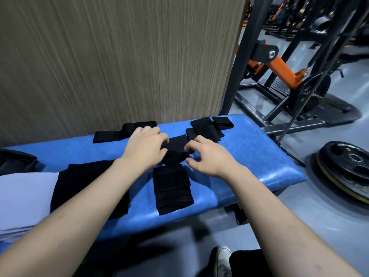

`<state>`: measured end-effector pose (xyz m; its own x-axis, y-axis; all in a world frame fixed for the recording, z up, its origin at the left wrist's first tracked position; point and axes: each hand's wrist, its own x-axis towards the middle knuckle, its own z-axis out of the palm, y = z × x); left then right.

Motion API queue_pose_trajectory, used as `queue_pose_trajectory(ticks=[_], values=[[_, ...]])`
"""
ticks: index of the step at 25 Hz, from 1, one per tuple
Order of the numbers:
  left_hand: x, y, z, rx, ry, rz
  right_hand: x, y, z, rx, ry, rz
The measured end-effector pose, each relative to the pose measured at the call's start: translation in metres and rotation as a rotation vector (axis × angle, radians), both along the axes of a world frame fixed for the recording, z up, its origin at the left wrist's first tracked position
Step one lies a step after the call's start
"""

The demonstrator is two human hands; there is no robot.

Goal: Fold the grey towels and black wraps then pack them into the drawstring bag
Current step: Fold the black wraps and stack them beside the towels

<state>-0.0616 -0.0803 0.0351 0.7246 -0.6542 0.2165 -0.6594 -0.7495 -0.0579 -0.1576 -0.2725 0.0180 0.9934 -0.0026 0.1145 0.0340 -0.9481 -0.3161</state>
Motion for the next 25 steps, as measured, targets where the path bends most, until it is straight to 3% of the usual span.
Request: queue_pose_trajectory(ticks=[4,8,11,19,25], values=[[0.032,-0.038,0.002,0.159,0.003,-0.039,0.015,0.003,-0.008,-0.005,0.01,-0.028],[0.056,-0.059,-0.003,0.309,0.214,0.011,0.026,0.008,-0.016,-0.053,0.015,-0.035],[0.061,-0.065,-0.006,0.348,0.24,0.007,0.029,0.011,-0.019,-0.095,0.033,-0.035],[0.056,-0.054,-0.004,-0.016,0.35,-0.027,0.027,0.006,-0.018,-0.054,0.046,-0.045],[0.04,-0.033,0.018,-0.204,0.221,-0.088,0.025,0.002,-0.013,0.165,-0.119,-0.113]])
